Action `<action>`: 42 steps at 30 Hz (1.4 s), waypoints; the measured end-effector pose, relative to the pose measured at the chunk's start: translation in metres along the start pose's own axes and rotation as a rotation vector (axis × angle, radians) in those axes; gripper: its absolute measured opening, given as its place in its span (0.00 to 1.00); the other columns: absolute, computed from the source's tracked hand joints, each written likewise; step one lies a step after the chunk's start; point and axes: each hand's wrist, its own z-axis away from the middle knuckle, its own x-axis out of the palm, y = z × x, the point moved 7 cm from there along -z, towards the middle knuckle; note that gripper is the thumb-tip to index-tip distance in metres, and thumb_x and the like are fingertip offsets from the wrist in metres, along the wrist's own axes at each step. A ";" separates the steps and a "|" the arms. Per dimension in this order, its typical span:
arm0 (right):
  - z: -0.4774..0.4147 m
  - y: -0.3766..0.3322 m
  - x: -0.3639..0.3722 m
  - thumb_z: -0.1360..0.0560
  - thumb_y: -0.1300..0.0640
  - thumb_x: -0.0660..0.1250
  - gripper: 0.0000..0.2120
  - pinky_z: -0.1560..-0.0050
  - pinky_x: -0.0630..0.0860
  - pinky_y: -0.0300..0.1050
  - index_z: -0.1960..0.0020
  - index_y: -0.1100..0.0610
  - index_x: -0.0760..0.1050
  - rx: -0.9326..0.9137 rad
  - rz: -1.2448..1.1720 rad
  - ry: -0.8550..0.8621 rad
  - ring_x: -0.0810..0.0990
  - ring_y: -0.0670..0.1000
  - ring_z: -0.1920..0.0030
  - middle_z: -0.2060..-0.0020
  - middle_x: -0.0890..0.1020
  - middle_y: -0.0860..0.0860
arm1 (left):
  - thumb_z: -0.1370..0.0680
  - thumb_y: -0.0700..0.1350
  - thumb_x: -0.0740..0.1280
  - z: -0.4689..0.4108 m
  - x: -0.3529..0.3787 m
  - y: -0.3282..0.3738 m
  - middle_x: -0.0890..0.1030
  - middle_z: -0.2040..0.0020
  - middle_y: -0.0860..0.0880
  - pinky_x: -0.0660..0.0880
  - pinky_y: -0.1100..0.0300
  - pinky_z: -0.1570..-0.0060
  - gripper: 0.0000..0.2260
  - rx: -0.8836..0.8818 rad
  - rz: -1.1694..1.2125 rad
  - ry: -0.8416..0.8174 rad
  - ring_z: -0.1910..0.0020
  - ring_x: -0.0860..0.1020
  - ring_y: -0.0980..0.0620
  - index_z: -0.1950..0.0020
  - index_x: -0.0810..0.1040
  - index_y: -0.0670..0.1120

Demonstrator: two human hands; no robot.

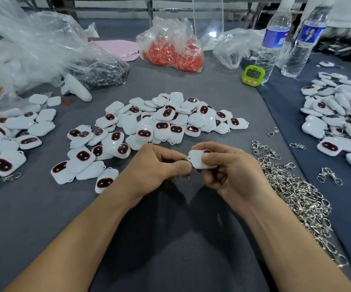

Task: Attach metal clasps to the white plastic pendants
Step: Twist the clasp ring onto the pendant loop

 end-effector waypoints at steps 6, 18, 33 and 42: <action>0.003 -0.010 -0.002 0.27 0.72 0.66 0.12 0.76 0.63 0.38 0.54 0.59 0.84 -0.186 0.077 0.052 0.70 0.50 0.77 0.69 0.80 0.55 | 0.23 0.45 0.73 0.001 0.001 0.003 0.80 0.71 0.52 0.69 0.66 0.69 0.06 0.046 -0.114 0.081 0.72 0.72 0.58 0.58 0.88 0.52; 0.001 -0.004 -0.001 0.23 0.71 0.63 0.13 0.79 0.62 0.37 0.53 0.58 0.83 -0.179 0.016 0.108 0.71 0.49 0.78 0.68 0.82 0.53 | 0.23 0.50 0.68 0.014 0.002 0.022 0.83 0.62 0.56 0.73 0.60 0.60 0.05 0.355 -0.521 0.229 0.63 0.79 0.56 0.49 0.82 0.57; 0.022 -0.015 0.013 0.28 0.56 0.70 0.09 0.63 0.76 0.37 0.50 0.44 0.83 -0.666 0.750 0.331 0.81 0.45 0.66 0.65 0.83 0.41 | 0.21 0.53 0.63 0.014 0.025 0.032 0.78 0.68 0.50 0.69 0.55 0.67 0.10 0.440 -1.313 0.138 0.66 0.79 0.47 0.59 0.79 0.51; -0.004 0.000 0.004 0.23 0.69 0.62 0.12 0.79 0.62 0.37 0.50 0.60 0.83 -0.138 -0.155 0.069 0.70 0.50 0.78 0.69 0.80 0.57 | 0.20 0.41 0.68 0.002 0.008 0.007 0.68 0.78 0.54 0.61 0.67 0.75 0.12 0.098 0.063 0.102 0.78 0.64 0.57 0.63 0.85 0.46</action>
